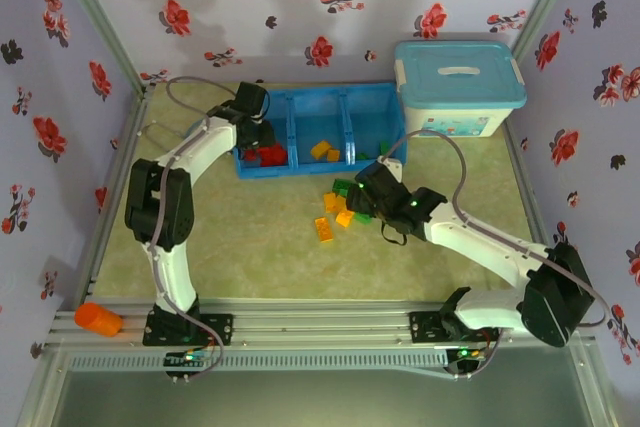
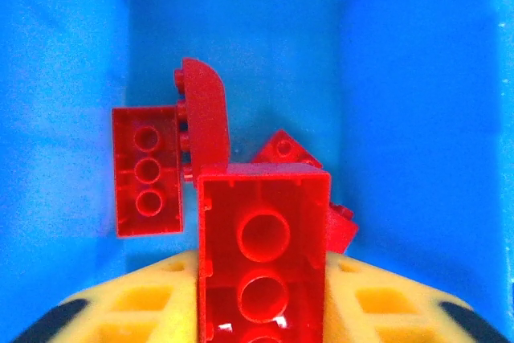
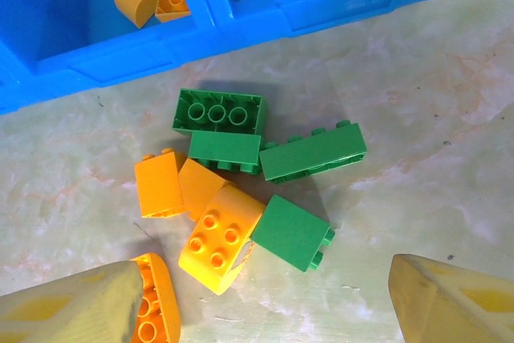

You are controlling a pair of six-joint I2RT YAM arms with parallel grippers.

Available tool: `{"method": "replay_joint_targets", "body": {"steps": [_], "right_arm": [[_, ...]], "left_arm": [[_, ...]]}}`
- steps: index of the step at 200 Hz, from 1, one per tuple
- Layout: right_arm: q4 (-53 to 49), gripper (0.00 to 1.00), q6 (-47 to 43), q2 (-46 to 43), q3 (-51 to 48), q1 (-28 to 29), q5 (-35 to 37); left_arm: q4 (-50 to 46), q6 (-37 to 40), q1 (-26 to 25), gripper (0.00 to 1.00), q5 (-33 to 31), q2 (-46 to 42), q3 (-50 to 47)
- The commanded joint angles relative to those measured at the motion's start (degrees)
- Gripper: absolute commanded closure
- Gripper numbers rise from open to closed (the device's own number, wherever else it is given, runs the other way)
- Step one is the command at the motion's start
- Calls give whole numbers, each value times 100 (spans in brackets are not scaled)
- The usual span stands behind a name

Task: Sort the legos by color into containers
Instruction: Place the lego in the container.

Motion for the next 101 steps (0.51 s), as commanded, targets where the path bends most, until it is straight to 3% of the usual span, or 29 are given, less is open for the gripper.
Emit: {"method": "replay_joint_targets", "body": {"steps": [1,8,18,71,101], "right_arm": [[-54,19,132,44,116,96,38],[-81,19,119,66,143,126,58],[-133,19,107,100,185,161,101],[-302,21,-160,478,517,494,119],[-328,21,-393,1070,814,719,-239]], "left_arm": [[-338,80,38,39,80,99,240],[-342,56,26,27,118,33,219],[-295,46,14,23,148,-139,121],[10,-58,-208,35,118,-1657,-804],[165,-249,-324,35,67,-2625,-1710]]}}
